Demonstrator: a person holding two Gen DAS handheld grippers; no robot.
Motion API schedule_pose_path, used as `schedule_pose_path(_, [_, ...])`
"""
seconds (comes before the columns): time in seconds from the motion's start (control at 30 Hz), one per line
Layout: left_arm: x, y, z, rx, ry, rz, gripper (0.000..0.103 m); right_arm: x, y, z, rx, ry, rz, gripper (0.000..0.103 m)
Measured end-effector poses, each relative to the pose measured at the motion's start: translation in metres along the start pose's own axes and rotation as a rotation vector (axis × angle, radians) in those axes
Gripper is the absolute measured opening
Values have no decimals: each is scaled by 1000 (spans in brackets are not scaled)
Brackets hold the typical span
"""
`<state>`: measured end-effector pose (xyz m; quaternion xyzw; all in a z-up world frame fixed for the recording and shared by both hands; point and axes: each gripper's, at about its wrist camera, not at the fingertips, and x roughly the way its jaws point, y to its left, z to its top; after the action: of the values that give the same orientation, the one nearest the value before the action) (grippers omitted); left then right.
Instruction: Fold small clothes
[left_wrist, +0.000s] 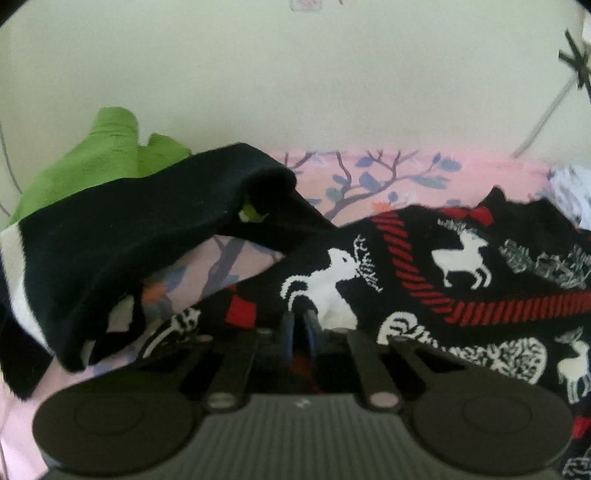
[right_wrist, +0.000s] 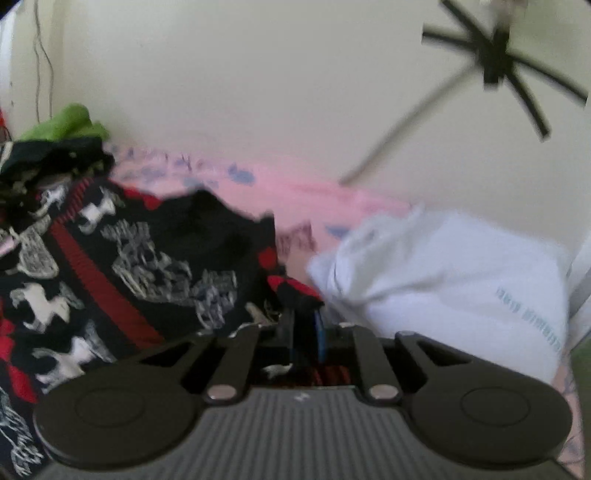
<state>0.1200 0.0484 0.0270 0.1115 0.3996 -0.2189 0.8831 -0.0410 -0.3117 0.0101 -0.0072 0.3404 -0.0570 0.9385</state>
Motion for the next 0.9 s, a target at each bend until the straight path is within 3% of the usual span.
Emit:
schedule_pose_path(0.17, [-27,24,-1,-85,-48,-31,6,-22,-14,24,29,-117,-82,5])
schedule_pose_path(0.37, [-91,37,0,-107,-203,8,6,-40,-1,57,22,-263,-80,4])
schedule_pose_path(0.63, [-124,73,54,-237,-275,-17,5,-33,13,120,15,-384,-55,2])
schedule_pose_path(0.77, [-133,69,55,-248,-372,-33,6,-42,16,121,39,-470,-87,1])
schedule_pose_path(0.83, [-114,58,47,-208,-340,37,6,-31,15,108,52,-455,-119,1])
schedule_pose_path(0.9, [-76,47,39,-163,-227,128,6,3,10,92,90,-329,-118,2])
